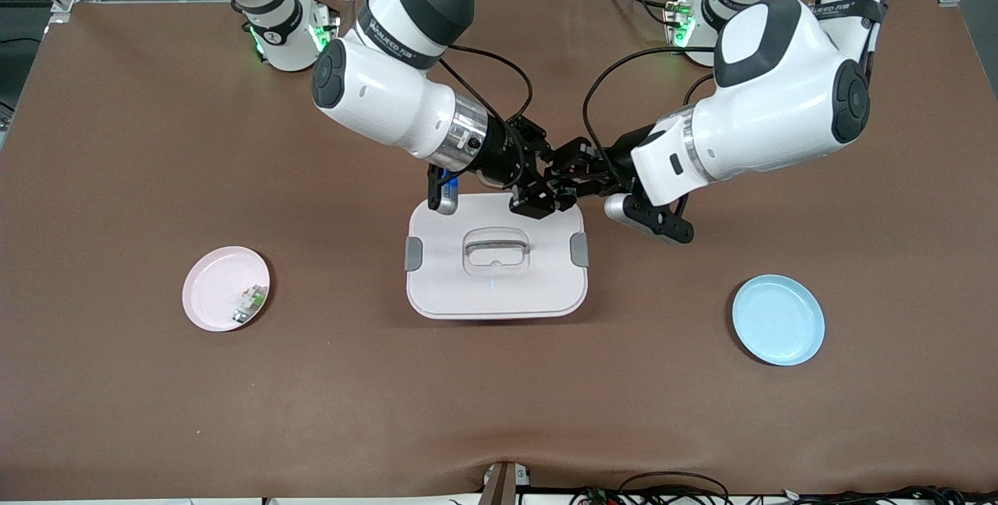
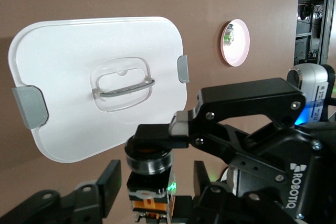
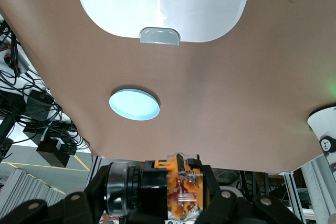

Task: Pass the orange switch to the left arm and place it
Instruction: 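Close the left gripper on the switch and open the right gripper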

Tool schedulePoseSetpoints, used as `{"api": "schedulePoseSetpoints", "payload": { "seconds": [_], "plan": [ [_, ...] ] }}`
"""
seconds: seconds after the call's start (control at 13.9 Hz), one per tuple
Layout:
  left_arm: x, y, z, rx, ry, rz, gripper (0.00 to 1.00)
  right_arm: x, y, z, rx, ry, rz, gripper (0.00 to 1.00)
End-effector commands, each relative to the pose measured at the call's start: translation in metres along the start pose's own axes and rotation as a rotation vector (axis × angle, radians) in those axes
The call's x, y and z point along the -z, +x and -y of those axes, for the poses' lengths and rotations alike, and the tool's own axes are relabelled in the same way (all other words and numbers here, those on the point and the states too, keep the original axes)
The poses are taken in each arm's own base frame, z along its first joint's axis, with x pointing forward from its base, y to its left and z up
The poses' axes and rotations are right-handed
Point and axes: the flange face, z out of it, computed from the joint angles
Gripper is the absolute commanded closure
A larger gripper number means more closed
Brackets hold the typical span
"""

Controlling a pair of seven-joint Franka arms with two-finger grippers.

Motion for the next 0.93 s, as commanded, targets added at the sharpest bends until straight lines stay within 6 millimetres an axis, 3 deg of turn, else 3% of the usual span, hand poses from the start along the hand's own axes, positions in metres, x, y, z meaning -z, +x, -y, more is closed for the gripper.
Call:
{"api": "schedulePoseSetpoints", "payload": {
  "seconds": [0.0,0.14,0.36,0.72,0.79,0.86],
  "plan": [
    [-0.006,-0.002,-0.005,0.003,-0.018,-0.001,0.46,-0.002,-0.008,0.003,-0.001,0.008,0.021,0.72],
    [-0.006,-0.002,-0.004,0.001,-0.014,0.000,0.62,-0.002,-0.009,0.002,0.000,0.007,0.021,0.72],
    [-0.001,-0.005,-0.003,0.000,-0.012,0.005,0.99,-0.002,-0.009,0.002,0.001,0.006,0.021,0.72],
    [0.008,-0.001,0.007,-0.003,-0.012,0.000,1.00,-0.002,-0.008,0.002,0.000,0.001,0.019,0.67],
    [0.009,-0.001,0.006,-0.004,-0.012,-0.001,1.00,-0.002,-0.009,0.002,0.001,0.000,0.020,0.58],
    [0.011,-0.001,0.007,-0.004,-0.012,-0.004,1.00,-0.002,-0.009,0.002,0.000,0.000,0.020,0.37]
  ]
}}
